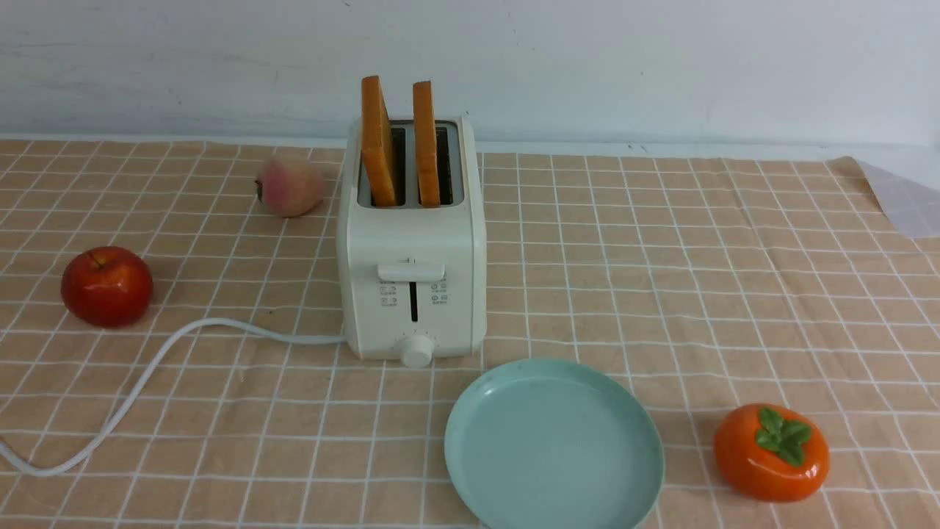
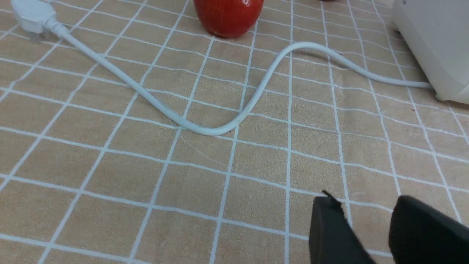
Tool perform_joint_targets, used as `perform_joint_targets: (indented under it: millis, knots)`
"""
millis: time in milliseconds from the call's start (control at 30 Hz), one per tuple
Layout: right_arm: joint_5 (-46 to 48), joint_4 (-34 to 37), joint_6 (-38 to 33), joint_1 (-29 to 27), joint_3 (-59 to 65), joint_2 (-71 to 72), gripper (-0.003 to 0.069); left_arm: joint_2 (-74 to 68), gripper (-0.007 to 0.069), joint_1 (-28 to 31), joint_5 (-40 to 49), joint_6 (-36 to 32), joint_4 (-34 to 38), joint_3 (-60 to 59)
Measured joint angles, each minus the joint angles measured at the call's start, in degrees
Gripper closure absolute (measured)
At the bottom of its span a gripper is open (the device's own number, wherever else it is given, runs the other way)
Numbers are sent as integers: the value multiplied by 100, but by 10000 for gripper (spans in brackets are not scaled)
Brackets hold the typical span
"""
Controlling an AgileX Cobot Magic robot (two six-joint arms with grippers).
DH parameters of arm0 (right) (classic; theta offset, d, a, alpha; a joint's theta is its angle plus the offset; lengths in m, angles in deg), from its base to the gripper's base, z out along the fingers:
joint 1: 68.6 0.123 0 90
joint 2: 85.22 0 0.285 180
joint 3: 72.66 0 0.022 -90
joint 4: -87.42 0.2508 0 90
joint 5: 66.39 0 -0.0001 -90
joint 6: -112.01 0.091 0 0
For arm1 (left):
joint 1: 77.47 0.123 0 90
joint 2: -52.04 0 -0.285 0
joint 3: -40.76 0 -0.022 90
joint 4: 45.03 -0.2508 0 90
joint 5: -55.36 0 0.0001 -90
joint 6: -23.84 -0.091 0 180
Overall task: Take toasted bread from bread machine on light coffee tablecloth place on plate.
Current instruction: 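Grasp the toast slice in the toaster and pull it up out of the slot with the right gripper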
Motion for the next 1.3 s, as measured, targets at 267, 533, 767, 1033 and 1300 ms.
perform_joint_targets:
  millis: [267,533,767,1033,1300]
  knots:
    - [-5,0,0,0,0,0,419,0,386,0,0,0,-7,0]
    - [-19,-1,0,0,0,0,419,0,386,0,-52,0,-49,0]
    - [-556,4,0,0,80,0,419,0,386,0,-832,0,-49,0]
    - [-2085,22,0,0,82,0,419,0,386,0,-2287,0,-65,0]
    - [-2400,185,295,0,82,0,419,0,386,0,-2489,123,24,0]
